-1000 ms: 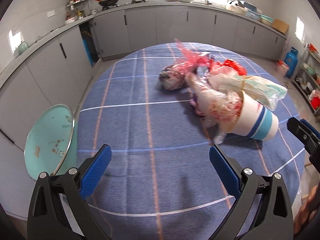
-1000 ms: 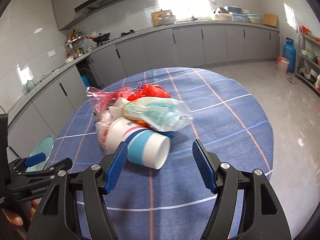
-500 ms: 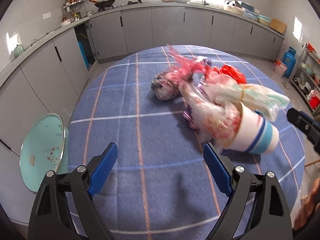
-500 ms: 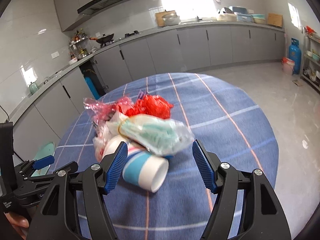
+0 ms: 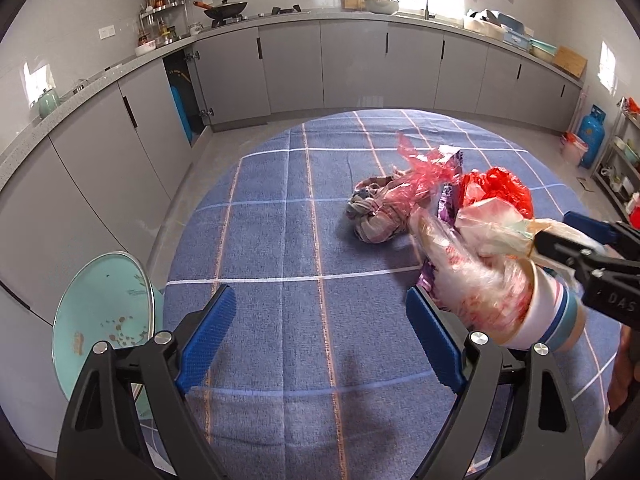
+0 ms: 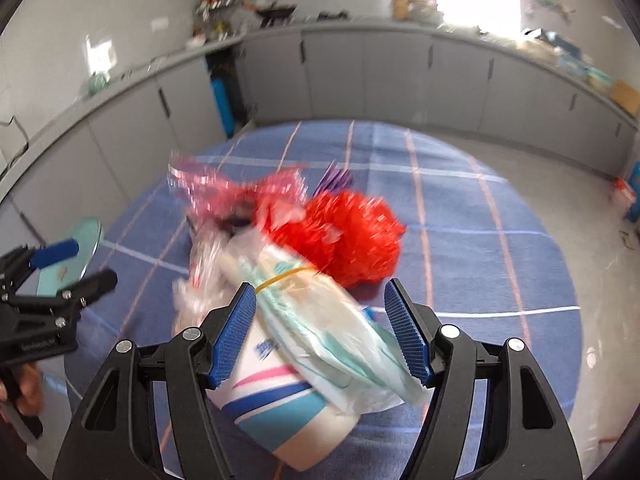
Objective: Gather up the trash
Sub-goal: 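Grasp the tied plastic bag with the right tool while the left tool grasps the pink bag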
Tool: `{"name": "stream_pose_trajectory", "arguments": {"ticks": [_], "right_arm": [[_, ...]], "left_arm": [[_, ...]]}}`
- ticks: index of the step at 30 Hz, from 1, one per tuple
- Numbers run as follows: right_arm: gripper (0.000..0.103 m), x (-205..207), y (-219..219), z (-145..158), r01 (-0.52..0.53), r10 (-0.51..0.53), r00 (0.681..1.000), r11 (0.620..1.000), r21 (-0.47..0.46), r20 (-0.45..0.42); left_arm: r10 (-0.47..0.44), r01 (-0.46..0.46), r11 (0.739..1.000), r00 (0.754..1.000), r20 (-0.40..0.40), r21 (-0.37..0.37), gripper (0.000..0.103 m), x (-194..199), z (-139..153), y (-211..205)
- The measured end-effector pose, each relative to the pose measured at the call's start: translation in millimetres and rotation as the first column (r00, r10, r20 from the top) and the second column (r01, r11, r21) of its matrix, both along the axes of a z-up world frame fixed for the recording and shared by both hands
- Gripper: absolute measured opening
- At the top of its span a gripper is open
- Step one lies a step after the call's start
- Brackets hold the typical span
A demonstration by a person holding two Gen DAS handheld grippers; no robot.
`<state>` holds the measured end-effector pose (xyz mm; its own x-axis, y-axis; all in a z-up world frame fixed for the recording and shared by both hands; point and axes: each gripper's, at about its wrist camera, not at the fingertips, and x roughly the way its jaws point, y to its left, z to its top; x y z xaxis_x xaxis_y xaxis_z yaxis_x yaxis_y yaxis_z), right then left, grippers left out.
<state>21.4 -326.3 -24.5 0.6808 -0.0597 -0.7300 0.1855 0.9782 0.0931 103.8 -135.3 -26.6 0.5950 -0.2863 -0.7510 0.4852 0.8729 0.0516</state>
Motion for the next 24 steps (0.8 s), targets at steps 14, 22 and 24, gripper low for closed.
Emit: {"name": "stream_pose_trajectory", "arguments": {"ticks": [14,22,24], "right_arm": [[0.025,-4,1,-10,-0.070,0.072,0.996,0.997,0.034,-0.045],[0.023,-29,-3,37,-0.026,0.012,0.988,0.995,0.094,0.152],[0.023,-27,-9,43,0.047,-0.060,0.983,0.996,0.076,0.175]], "left_arm": [[-0.010,0.010,1.000,1.000,-0.019,0.012,0.085,8,-9,-9],[-0.029,0.030,0.999,0.999,0.019,-0.018,0.085,12,5,-15],[-0.050,0.051,0.998,0.998,0.038,-0.033,0.085,15,11,-22]]}}
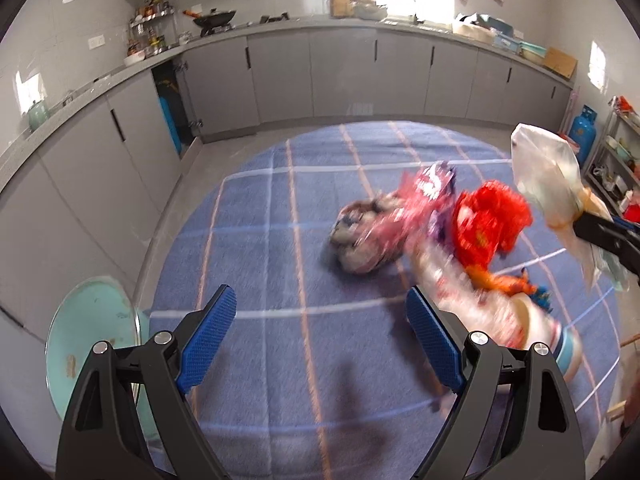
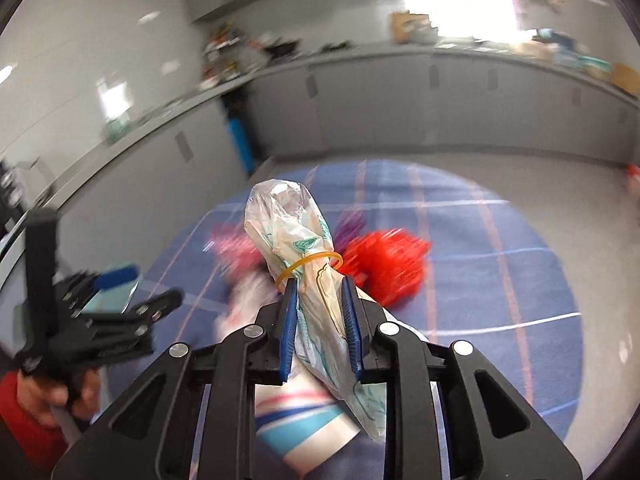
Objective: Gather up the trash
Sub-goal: 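Grasp the tied plastic bag with the right tool while the left tool grasps the pink bag, then carry the tied bag and pink bag over the teal bin with both tools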
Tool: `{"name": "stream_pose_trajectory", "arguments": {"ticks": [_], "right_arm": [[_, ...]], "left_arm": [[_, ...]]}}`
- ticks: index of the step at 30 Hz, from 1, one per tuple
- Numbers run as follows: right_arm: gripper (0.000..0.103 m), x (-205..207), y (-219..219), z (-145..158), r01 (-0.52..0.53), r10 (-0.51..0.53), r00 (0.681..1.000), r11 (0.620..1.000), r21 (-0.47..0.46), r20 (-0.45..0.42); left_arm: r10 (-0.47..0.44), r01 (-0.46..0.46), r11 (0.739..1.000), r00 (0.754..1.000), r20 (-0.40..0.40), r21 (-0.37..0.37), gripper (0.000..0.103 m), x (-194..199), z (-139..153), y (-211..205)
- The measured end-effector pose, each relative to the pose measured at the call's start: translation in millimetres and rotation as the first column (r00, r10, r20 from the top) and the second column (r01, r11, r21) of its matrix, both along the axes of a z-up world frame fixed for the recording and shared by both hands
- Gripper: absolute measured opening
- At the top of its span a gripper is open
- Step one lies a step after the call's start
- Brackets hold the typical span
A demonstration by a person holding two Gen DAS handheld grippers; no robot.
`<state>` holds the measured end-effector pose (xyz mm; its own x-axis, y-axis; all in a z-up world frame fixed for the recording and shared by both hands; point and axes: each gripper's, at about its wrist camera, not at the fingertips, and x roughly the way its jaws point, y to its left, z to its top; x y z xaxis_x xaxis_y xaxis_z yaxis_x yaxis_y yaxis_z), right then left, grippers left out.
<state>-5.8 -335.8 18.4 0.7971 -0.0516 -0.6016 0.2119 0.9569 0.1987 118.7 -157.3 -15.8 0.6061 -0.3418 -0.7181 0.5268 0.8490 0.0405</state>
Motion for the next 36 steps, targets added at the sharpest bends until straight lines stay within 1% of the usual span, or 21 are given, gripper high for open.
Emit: {"name": "stream_pose_trajectory", "arguments": {"ticks": [1,2,4,6,8,9,11,12,13,14,15,16,18,20,21,23,26,28,30,33,36], "right_arm": [[0.023,1,-2,2,0.034,-0.034,0.999,0.999,-0.006,0.013],[0.023,2,-4,2,0.043,-0.043,0.999,0.999,-0.001,0.019],[0.024,6,-5,0,0.053,-0.054,0.998,0.998,0.024,0.024],[0.024,8,-5,-3,0.072,-0.072,0.997,0.997,0.015,0.017],[0.025,10,-8,-6,0.082,-0.082,0.997,0.997,0.012,0.012],[0.025,11,-10,-8,0.087,-0.088,0.996,0.996,0.019,0.010],[0.025,11,-16,-11,0.096,-0.096,0.995,0.995,0.033,0.006],[0.026,13,-20,-12,0.101,-0.101,0.995,0.994,0.039,0.002],[0.026,14,-22,-14,0.105,-0.105,0.994,0.993,0.045,-0.002],[0.026,15,-25,-16,0.109,-0.109,0.994,0.993,0.051,-0.005],[0.026,14,-25,-17,0.112,-0.111,0.994,0.992,0.057,-0.007],[0.026,14,-26,-18,0.114,-0.114,0.993,0.991,0.063,-0.008],[0.026,13,-27,-19,0.119,-0.119,0.993,0.990,0.070,-0.008],[0.026,12,-26,-19,0.124,-0.124,0.992,0.990,0.070,-0.004],[0.026,11,-25,-18,0.129,-0.129,0.992,0.989,0.067,0.001],[0.026,8,-22,-15,0.143,-0.144,0.989,0.988,0.059,0.016],[0.026,0,-15,-8,0.160,-0.162,0.986,0.986,0.042,0.046],[0.026,-5,-5,-2,0.169,-0.170,0.983,0.985,0.027,0.065],[0.026,-8,5,2,0.159,-0.161,0.984,0.987,0.035,0.079],[0.026,-8,28,7,0.133,-0.136,0.986,0.990,0.038,0.094],[0.026,-9,49,9,0.106,-0.111,0.989,0.993,0.048,0.103]], "left_arm": [[-0.011,0.011,1.000,1.000,0.012,-0.009,0.085,2,3,-4],[-0.023,0.024,1.000,0.999,0.027,-0.018,0.085,4,6,-9],[-0.081,0.083,0.996,0.995,0.056,-0.036,0.086,11,12,-27],[-0.139,0.142,0.989,0.988,0.072,-0.049,0.087,16,13,-42],[-0.184,0.186,0.982,0.979,0.087,-0.024,0.089,23,9,-62],[-0.193,0.193,0.981,0.977,0.090,0.010,0.089,28,3,-73],[-0.209,0.206,0.977,0.977,0.053,0.050,0.086,41,-11,-91],[-0.211,0.209,0.976,0.977,0.033,0.056,0.079,45,-16,-95],[-0.214,0.213,0.975,0.977,0.010,0.061,0.069,51,-22,-100],[-0.217,0.218,0.974,0.976,-0.023,0.061,0.063,57,-29,-104],[-0.216,0.218,0.974,0.975,-0.048,0.059,0.051,61,-33,-105],[-0.209,0.212,0.976,0.976,-0.066,0.050,0.041,64,-36,-104],[-0.206,0.207,0.978,0.974,-0.089,-0.004,0.038,69,-35,-98],[-0.215,0.208,0.975,0.973,-0.089,-0.082,0.033,69,-28,-87],[-0.216,0.207,0.973,0.972,-0.087,-0.099,0.027,67,-26,-84],[-0.217,0.205,0.969,0.973,-0.074,-0.139,0.027,62,-17,-74],[-0.224,0.217,0.956,0.974,-0.012,-0.199,0.027,42,8,-53],[-0.214,0.215,0.955,0.976,0.029,-0.203,0.027,30,19,-41],[-0.184,0.192,0.963,0.981,0.062,-0.187,0.027,15,28,-27],[-0.134,0.144,0.980,0.988,0.079,-0.138,0.027,1,32,-10],[-0.072,0.078,0.994,0.995,0.076,-0.078,0.027,-10,28,11]]}}
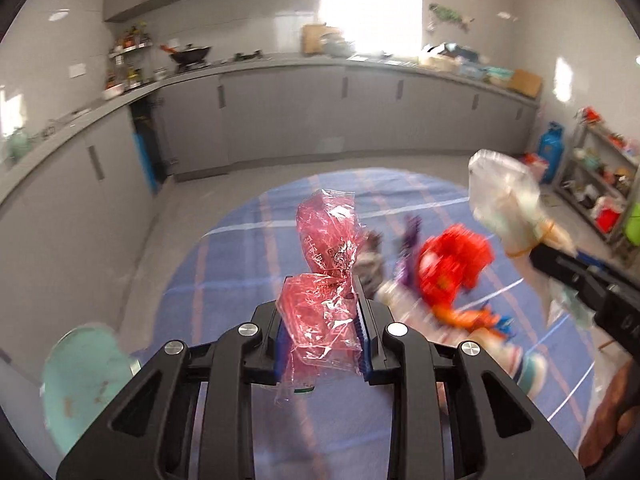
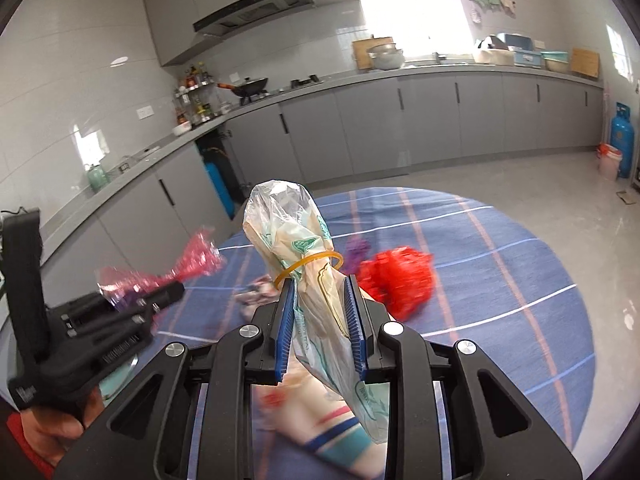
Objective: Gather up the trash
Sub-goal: 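Carry the tied bag and pink bag over the teal bin with both tools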
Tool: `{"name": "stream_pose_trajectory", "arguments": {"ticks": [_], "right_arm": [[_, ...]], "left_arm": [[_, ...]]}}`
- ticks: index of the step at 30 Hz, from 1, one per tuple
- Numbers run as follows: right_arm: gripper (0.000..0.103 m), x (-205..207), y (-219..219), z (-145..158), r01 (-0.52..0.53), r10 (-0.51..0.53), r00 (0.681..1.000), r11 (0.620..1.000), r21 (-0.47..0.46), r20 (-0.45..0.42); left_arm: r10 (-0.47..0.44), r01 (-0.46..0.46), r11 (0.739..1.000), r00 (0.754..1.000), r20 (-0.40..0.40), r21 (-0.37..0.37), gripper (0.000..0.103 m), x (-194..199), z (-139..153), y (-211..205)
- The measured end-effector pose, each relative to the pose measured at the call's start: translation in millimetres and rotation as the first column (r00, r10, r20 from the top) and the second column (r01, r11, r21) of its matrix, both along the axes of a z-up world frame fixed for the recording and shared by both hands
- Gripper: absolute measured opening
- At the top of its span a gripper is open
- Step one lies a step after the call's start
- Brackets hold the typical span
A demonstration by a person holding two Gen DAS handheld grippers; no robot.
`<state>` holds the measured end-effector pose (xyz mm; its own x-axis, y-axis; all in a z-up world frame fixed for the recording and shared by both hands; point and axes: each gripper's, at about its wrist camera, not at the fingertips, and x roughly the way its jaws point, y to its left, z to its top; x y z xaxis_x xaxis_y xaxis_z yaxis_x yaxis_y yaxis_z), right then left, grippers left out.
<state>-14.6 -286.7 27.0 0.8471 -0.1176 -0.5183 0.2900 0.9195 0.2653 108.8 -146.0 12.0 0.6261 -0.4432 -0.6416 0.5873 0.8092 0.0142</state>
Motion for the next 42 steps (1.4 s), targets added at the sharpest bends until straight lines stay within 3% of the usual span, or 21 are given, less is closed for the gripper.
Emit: {"name": "stream_pose_trajectory", "arguments": {"ticks": [7,22,42], "right_arm": [[0.026,7,44,2,-0.063,0.063,0.998,0.998,0.026,-0.001],[0.026,36,131,-1,-0.190,0.191,0.981,0.981,0.034,-0.027],[0.026,83,230,-12,-0.360,0.362,0.928,0.932,0.036,-0.087]], "left_arm": [[0.132,-0.131,0.990,0.991,-0.025,0.043,0.027,-5,-9,54],[0.325,-0.323,0.945,0.945,-0.035,0.041,0.027,3,-16,153],[0.477,-0.476,0.879,0.874,-0.092,0.031,0.027,25,-35,252]]}}
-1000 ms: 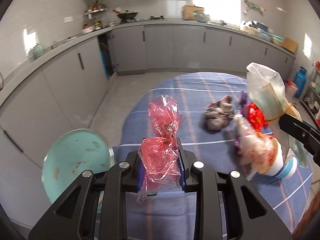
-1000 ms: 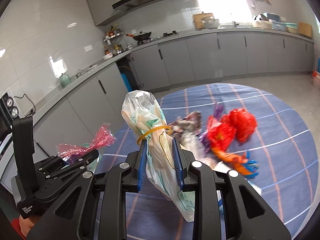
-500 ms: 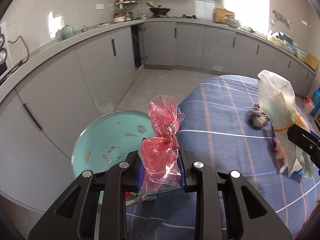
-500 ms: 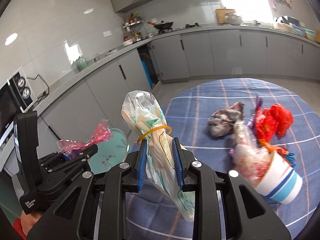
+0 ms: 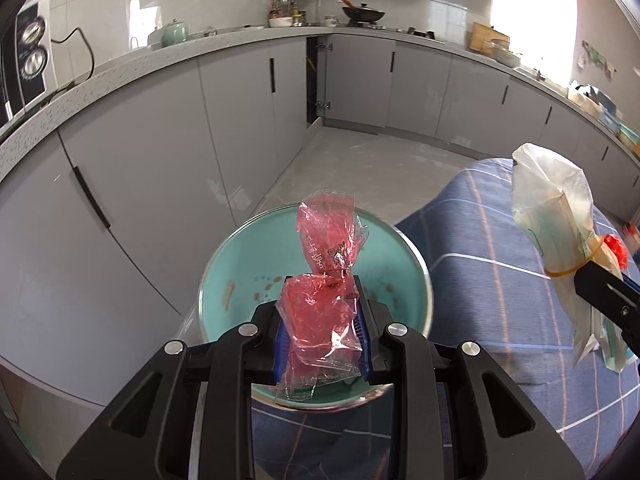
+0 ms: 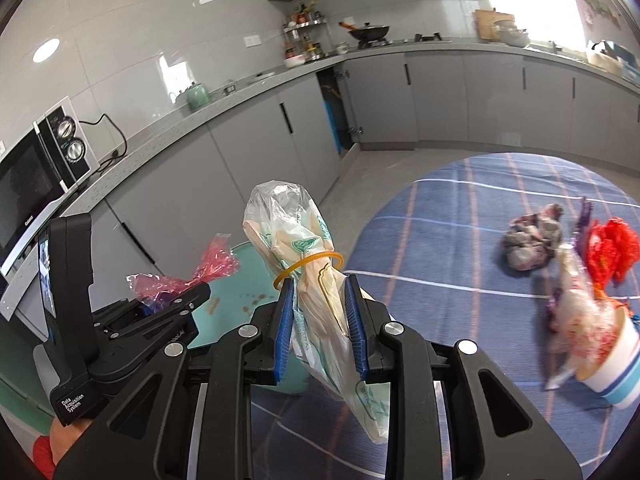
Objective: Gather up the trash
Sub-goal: 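Carry the tied bag and pink bag over the teal bin with both tools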
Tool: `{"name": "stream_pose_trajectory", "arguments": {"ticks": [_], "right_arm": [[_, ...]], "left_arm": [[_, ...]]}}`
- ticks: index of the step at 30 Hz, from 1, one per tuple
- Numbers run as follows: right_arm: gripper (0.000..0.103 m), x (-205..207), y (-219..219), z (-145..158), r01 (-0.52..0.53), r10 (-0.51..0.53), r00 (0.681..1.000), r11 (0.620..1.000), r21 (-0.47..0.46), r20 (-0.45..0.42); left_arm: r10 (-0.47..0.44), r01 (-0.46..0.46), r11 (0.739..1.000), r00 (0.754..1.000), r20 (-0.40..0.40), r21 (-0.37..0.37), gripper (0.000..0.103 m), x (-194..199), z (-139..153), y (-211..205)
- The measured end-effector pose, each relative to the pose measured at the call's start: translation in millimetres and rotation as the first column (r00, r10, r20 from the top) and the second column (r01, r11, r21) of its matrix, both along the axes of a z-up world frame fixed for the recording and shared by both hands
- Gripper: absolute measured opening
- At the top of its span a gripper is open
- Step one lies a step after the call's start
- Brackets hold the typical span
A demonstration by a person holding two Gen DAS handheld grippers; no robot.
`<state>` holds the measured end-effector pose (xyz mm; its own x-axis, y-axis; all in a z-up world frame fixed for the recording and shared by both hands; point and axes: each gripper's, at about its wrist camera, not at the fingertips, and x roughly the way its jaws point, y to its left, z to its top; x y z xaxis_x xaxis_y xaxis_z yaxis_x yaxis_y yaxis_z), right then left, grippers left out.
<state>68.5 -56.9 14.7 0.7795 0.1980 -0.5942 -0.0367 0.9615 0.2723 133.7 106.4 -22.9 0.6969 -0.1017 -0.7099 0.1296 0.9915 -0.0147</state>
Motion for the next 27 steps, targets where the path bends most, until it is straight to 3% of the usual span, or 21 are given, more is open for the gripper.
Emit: {"name": "stream_pose_trajectory", "arguments": {"ticks": [12,19,27], "right_arm": [[0.027,42,44,-23,-0.053,0.055,0.996,0.998,0.024,-0.075],[0.027,70,52,-47,-0.045,0.054,0.988,0.997,0.068,-0.144],[0.027,82,56,-54,-0.046,0.055,0.986,0.997,0.062,-0.155]], "left_arm": [[0.088,-0.091,0.995,0.994,-0.067,-0.048,0.027,22,-25,50],[0.072,-0.079,0.995,0.991,-0.112,-0.065,0.027,35,-41,53],[0.058,-0.064,0.997,0.990,-0.132,-0.045,0.027,44,-51,44]]}}
